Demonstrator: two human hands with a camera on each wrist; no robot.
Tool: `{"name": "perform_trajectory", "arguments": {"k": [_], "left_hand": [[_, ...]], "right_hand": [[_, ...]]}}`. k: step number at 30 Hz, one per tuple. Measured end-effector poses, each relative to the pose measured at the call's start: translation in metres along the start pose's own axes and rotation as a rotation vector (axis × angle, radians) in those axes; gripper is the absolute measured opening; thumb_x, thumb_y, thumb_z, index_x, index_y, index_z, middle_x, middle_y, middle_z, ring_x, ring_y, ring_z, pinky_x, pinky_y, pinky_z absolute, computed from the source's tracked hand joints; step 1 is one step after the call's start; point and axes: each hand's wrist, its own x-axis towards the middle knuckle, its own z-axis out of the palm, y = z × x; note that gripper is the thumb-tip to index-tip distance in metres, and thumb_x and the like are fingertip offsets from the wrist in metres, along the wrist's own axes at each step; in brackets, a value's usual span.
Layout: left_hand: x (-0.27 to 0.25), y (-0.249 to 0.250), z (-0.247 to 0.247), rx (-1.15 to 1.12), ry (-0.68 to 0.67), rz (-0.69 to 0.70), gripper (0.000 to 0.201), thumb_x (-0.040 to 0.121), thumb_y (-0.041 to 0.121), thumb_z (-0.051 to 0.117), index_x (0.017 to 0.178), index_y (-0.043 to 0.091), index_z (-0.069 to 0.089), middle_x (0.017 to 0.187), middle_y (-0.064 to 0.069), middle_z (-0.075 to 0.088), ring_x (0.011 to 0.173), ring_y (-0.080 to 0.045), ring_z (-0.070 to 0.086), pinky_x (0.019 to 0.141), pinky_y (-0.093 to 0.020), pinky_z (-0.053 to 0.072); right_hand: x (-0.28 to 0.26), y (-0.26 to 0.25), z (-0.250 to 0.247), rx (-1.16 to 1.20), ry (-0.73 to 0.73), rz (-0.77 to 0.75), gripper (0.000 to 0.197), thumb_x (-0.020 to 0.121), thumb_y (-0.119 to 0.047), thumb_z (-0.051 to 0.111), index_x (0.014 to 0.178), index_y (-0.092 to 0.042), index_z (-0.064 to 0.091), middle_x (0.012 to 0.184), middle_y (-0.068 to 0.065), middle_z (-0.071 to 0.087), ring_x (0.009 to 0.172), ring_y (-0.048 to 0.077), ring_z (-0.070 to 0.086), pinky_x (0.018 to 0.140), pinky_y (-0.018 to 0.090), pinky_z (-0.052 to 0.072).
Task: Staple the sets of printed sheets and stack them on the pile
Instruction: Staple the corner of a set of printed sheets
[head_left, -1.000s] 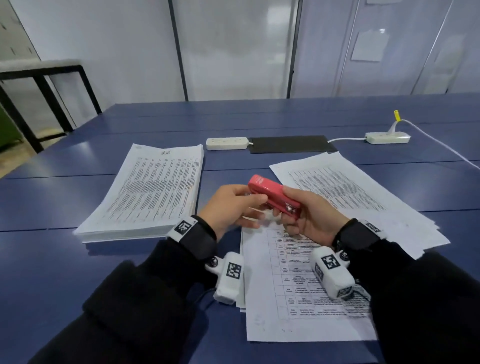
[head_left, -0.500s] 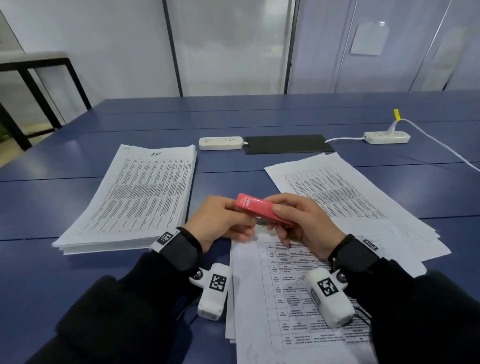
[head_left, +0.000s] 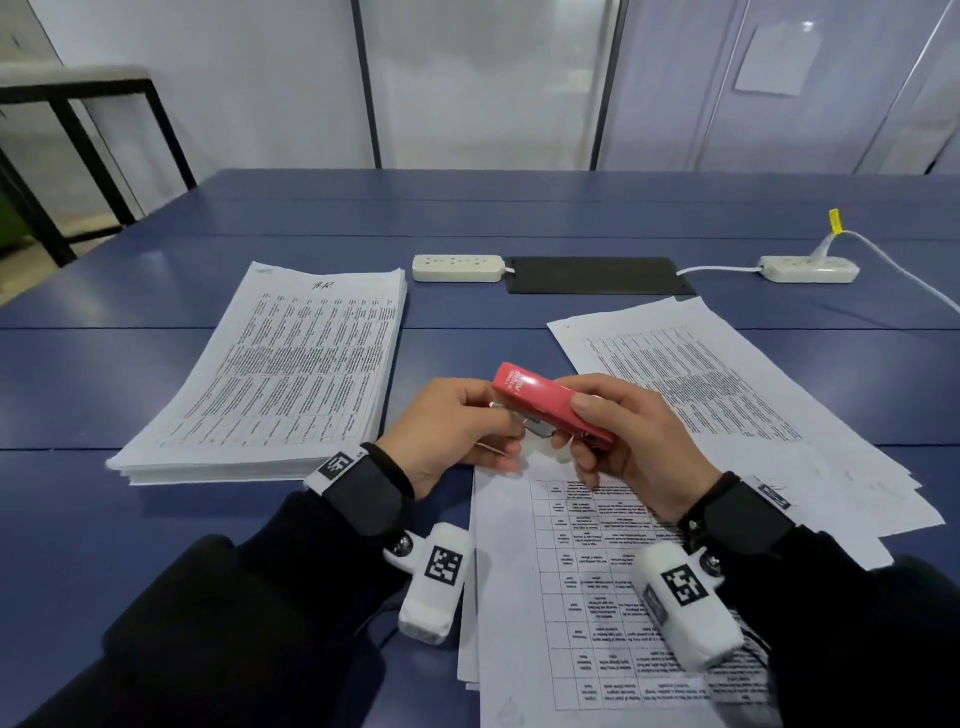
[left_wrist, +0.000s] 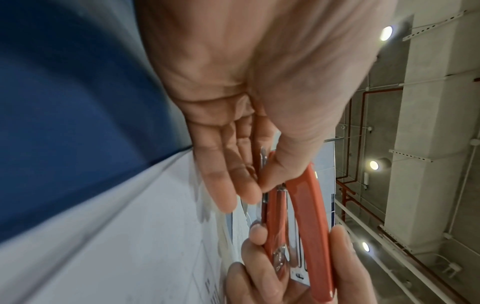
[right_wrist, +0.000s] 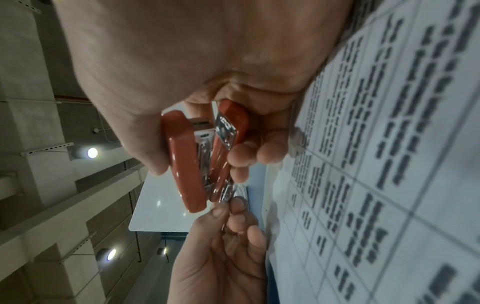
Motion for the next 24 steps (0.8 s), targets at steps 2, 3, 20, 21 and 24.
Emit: {"name": "perform_trajectory", "arguments": {"k": [2, 3, 20, 21, 24], "left_hand": [[0.001, 0.0, -0.001, 0.005, -0.028, -0.011, 0.013, 0.09, -0.009, 0.068, 0.098, -0.003, 0.075, 0.078, -0.018, 0.067, 0.064, -0.021, 0.065, 0.062, -0.032, 0.061], [0.002, 0.0, -0.001, 0.013, -0.042, -0.013, 0.014, 0.089, -0.007, 0.07, 0.101, -0.002, 0.076, 0.08, -0.019, 0.07, 0.065, -0.021, 0.065, 0.065, -0.034, 0.063], [-0.016, 0.011, 0.007, -0.149, 0.296, 0.217, 0.008, 0.09, -0.006, 0.072, 0.086, 0.001, 0.074, 0.069, -0.008, 0.067, 0.062, -0.02, 0.063, 0.062, -0.029, 0.061], [-0.024, 0.017, 0.008, -0.162, 0.322, 0.268, 0.008, 0.089, -0.007, 0.072, 0.086, 0.0, 0.074, 0.07, -0.009, 0.068, 0.062, -0.02, 0.064, 0.061, -0.03, 0.06], [-0.065, 0.03, 0.011, -0.124, 0.316, 0.402, 0.012, 0.087, -0.006, 0.074, 0.086, 0.004, 0.078, 0.077, -0.009, 0.072, 0.07, -0.02, 0.069, 0.064, -0.031, 0.06]], "right_hand": [[0.0, 0.001, -0.001, 0.006, 0.0, 0.001, 0.037, 0.088, -0.027, 0.067, 0.119, -0.008, 0.072, 0.082, 0.024, 0.065, 0.056, 0.026, 0.049, 0.055, 0.034, 0.043], [0.001, 0.001, -0.001, 0.01, -0.002, 0.002, 0.036, 0.088, -0.027, 0.067, 0.118, -0.008, 0.072, 0.081, 0.024, 0.064, 0.056, 0.026, 0.049, 0.055, 0.034, 0.043], [-0.002, -0.003, -0.005, 0.051, 0.158, -0.109, 0.022, 0.099, -0.013, 0.058, 0.116, -0.005, 0.07, 0.077, 0.026, 0.06, 0.049, 0.022, 0.039, 0.052, 0.03, 0.036], [-0.002, -0.004, -0.006, 0.06, 0.178, -0.113, 0.023, 0.099, -0.014, 0.057, 0.116, -0.007, 0.07, 0.079, 0.027, 0.06, 0.049, 0.023, 0.04, 0.053, 0.031, 0.035], [-0.001, -0.007, -0.013, 0.061, 0.163, -0.115, 0.025, 0.101, -0.016, 0.054, 0.118, -0.009, 0.071, 0.081, 0.029, 0.06, 0.05, 0.023, 0.042, 0.053, 0.031, 0.036]]}}
